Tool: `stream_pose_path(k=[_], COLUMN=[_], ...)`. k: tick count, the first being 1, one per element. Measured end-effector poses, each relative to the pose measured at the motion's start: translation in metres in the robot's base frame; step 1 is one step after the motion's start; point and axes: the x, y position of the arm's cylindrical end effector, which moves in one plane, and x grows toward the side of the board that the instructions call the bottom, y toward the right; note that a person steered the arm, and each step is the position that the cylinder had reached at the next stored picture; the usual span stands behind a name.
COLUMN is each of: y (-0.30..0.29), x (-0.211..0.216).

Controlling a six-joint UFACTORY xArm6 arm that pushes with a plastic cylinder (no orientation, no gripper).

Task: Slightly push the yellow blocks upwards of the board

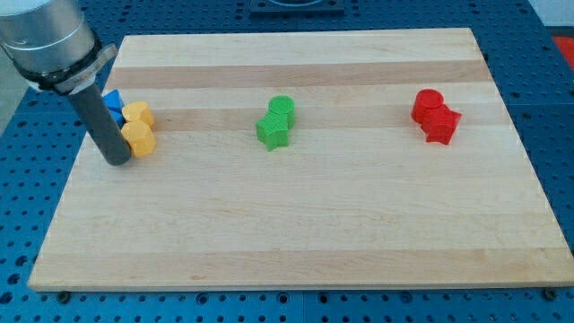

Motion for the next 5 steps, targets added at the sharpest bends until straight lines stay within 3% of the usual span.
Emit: stream_pose_path(k=[2, 3, 5], y=[0.0, 0.003, 0.034], x=[-0.007, 0.02, 0.023])
